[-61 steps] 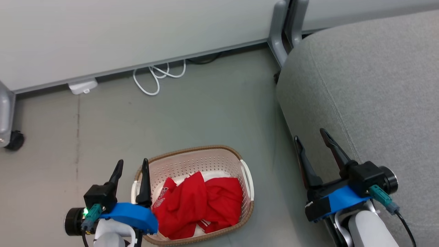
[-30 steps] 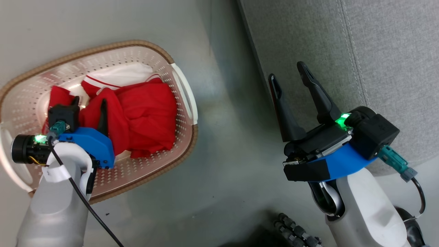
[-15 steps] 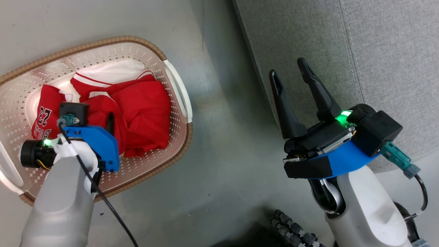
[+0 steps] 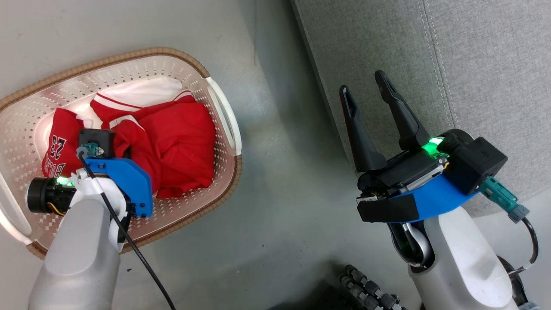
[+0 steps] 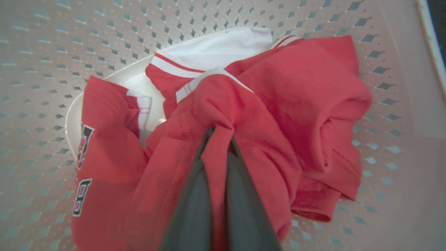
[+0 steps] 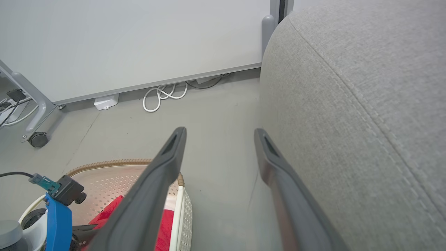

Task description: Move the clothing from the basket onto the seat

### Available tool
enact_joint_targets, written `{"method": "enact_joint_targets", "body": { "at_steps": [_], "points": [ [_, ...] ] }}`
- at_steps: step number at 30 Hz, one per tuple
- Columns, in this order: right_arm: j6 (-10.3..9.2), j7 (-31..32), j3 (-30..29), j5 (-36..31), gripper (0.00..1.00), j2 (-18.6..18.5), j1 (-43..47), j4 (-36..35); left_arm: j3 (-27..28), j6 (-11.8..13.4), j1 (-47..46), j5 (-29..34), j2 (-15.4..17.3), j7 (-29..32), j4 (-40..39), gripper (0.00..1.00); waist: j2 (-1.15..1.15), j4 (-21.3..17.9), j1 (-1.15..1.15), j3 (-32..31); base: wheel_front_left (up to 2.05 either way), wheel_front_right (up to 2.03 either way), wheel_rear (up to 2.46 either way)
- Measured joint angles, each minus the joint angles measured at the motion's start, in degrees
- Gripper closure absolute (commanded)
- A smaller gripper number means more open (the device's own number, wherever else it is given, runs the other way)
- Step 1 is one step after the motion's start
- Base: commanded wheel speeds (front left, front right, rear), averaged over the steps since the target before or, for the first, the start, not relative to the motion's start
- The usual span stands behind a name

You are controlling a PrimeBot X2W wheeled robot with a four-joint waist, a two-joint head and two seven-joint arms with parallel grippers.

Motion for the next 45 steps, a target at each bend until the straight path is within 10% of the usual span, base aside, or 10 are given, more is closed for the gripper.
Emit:
{"method": "enact_joint_targets", "body": {
  "at_steps": [20, 45],
  "points": [
    [0.00, 0.01, -1.30, -4.06, 0.00, 0.02, 0.03, 1.85, -1.58, 0.52, 3.31, -3.02, -4.13, -1.53, -6.34, 1.00, 0.00, 3.25, 0.00, -6.80, 0.00, 0.00, 0.00],
    [0.00, 0.00, -2.05, -11.49, 0.00, 0.08, 10.31, 8.93, -12.04, -3.81, 2.85, -12.76, -9.85, -15.81, 1.64, 1.00, 0.01, 13.50, -0.02, -34.82, 0.00, 0.00, 0.00]
  ]
}}
